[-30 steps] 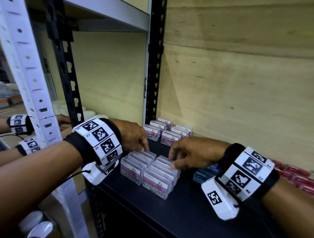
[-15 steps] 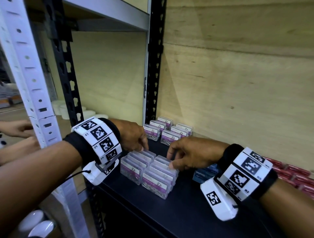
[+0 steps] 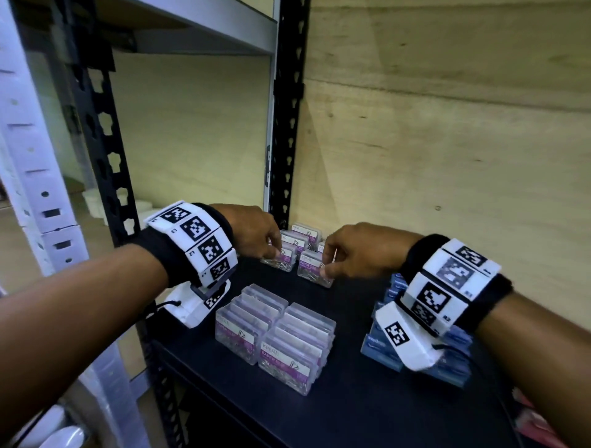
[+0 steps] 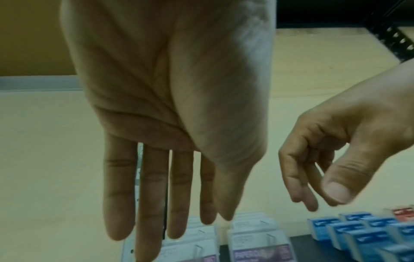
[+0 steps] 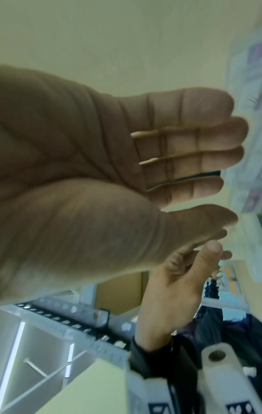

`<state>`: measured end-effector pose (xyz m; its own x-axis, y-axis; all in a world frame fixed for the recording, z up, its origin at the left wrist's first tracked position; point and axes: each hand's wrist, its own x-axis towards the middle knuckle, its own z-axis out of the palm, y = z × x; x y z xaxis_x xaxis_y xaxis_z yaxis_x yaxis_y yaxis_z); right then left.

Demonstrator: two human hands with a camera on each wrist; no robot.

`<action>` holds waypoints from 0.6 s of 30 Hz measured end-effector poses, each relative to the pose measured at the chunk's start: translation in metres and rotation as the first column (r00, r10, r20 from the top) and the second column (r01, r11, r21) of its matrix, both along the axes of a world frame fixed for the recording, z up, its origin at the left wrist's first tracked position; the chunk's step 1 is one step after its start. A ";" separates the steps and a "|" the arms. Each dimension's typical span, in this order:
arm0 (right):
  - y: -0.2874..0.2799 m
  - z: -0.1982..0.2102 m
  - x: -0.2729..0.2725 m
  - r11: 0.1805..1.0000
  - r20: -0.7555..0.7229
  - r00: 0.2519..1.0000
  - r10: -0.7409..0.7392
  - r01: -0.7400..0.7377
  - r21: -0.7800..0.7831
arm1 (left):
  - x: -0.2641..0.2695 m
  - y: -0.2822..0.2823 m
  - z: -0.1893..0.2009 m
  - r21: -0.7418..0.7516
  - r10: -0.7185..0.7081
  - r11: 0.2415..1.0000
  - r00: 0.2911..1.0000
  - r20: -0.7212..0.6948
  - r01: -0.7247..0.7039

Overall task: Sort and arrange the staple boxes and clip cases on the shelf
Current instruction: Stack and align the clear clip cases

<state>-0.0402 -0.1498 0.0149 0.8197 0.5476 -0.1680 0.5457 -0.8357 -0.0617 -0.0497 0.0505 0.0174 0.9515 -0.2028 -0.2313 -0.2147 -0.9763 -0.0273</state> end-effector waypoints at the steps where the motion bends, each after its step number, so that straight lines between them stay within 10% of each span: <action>1: 0.001 0.001 0.007 1.000 0.022 1.000 -0.004 0.004 -0.003 | 0.006 0.000 0.000 0.010 -0.002 1.000 1.000 0.018 0.002; 18: 0.031 -0.026 0.065 0.995 0.074 0.997 -0.009 0.017 -0.097 | 0.062 0.022 -0.026 0.002 -0.006 1.000 0.998 0.056 0.006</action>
